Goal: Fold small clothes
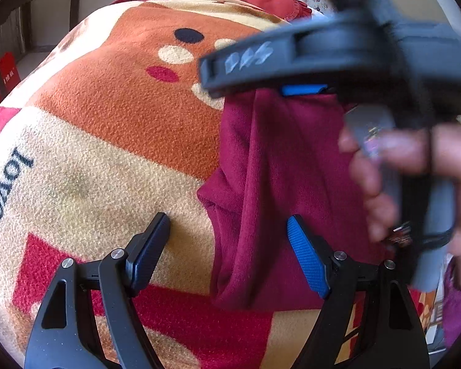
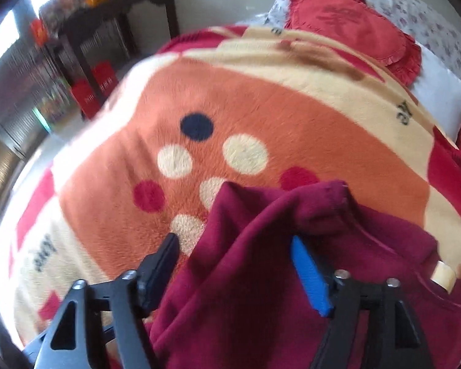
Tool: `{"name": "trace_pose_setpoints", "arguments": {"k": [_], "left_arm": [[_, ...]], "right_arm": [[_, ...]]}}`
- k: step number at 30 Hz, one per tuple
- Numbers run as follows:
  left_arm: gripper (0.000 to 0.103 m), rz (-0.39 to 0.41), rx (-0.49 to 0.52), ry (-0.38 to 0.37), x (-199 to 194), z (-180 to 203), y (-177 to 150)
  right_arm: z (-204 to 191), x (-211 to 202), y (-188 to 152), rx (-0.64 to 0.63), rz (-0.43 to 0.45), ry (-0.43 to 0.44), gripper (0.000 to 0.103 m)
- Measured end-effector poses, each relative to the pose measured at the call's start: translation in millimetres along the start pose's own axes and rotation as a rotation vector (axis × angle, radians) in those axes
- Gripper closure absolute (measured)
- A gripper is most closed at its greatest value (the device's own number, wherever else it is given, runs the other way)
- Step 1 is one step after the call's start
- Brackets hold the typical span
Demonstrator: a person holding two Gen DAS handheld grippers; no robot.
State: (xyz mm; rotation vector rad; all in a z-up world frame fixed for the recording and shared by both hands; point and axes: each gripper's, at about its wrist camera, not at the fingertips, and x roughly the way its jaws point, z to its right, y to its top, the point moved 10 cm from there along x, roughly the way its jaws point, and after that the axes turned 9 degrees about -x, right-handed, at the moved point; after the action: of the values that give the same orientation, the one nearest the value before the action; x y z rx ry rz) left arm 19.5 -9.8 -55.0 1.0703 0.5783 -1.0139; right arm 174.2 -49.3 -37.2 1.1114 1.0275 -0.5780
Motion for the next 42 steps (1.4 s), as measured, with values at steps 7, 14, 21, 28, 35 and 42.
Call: {"name": "trace_pose_setpoints", "arguments": {"k": [7,14,21,28,35,42], "left_arm": [[0.023,0.026,-0.002,-0.002,0,7,10],[0.023,0.027,-0.009,-0.005,2,16,15],[0.024,0.021,0.014,0.001,6,24,11],[0.049,0.031,0.034,-0.004,2,30,10],[0.06,0.031,0.037,-0.028,-4,29,7],[0.062,0.033,0.033,-0.049,-9,31,6]], "right_arm": [[14,-24,-8,0.039,0.094,0.095,0.076],[21,-55,-12,0.086,0.165,0.179,0.086],[30,-86,-14,0.135,0.223,0.23,0.089],[53,-104,-16,0.162,0.246,0.192,0.095],[32,-81,-15,0.152,0.174,0.232,0.045],[17,-33,-2,0.1,0.053,0.146,0.032]]}}
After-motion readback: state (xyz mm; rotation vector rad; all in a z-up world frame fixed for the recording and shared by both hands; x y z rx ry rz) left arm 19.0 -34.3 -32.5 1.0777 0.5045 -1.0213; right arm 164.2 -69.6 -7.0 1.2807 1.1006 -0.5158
